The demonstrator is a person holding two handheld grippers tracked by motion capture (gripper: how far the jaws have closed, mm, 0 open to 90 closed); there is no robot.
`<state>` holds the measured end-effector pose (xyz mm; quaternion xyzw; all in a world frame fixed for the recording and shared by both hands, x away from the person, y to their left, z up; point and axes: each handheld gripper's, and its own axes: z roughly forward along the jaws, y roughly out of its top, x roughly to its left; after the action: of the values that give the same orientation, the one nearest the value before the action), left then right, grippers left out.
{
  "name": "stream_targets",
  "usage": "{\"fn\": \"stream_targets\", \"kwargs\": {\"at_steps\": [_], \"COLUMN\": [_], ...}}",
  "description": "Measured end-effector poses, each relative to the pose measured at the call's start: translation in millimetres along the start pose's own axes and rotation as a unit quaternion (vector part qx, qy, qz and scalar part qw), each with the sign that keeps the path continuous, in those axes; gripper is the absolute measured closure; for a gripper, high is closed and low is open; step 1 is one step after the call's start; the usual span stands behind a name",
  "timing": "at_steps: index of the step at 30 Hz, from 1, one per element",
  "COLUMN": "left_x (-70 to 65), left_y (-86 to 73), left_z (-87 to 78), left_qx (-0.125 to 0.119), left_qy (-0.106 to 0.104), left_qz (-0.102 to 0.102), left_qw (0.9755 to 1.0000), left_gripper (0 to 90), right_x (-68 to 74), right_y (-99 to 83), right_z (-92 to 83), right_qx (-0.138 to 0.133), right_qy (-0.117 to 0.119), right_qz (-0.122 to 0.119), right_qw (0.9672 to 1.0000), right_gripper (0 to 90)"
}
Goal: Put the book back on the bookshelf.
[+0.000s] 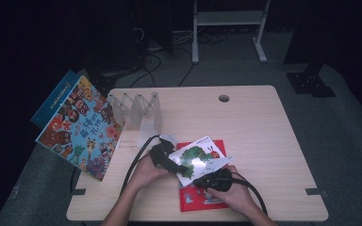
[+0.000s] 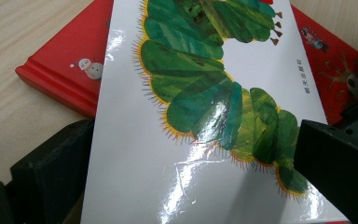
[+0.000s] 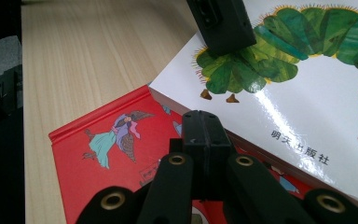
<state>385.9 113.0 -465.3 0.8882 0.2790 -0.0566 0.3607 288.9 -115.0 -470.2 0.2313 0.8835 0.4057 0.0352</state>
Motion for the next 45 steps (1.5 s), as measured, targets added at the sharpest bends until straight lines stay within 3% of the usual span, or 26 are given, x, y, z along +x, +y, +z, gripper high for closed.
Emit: {"fn": "stream_targets", "kwargs": {"at_steps": [13, 18, 23, 30, 40, 45], "left_x": [-11.7, -17.4, -23.5, -31.9, -37.4, -38.4], "left_y": [8.7, 11.9, 14.8, 18.5, 20.5, 21.5], "left_z": [-18.2, -26.7, -33.9, -47.8, -55.8, -58.1], "left_qx": [-0.017, -0.035, -0.048, -0.075, -0.076, -0.07], "left_qy": [0.004, -0.009, -0.02, -0.027, -0.048, -0.05], "left_qz": [0.019, 0.014, 0.023, 0.047, 0.069, 0.072], "left_qw": [0.9997, 0.9992, 0.9984, 0.9957, 0.9935, 0.9937], "left_gripper": [0.0, 0.0, 1.8, 11.5, 30.1, 36.2], "right_x": [-0.5, -1.7, -1.6, -0.4, -1.3, -1.8], "right_y": [-0.5, -0.2, 0.2, 0.2, 0.4, 1.5], "right_z": [-1.2, -1.6, -1.6, -0.3, 1.0, 1.7], "right_qx": [0.003, 0.0, -0.002, 0.001, -0.001, 0.001], "right_qy": [0.007, 0.013, 0.015, 0.011, 0.012, 0.012], "right_qz": [-0.004, -0.002, -0.002, -0.008, -0.007, -0.007], "right_qw": [1.0, 0.9999, 0.9999, 0.9999, 0.9999, 0.9999], "right_gripper": [89.6, 89.6, 89.6, 89.6, 89.6, 89.6]}}
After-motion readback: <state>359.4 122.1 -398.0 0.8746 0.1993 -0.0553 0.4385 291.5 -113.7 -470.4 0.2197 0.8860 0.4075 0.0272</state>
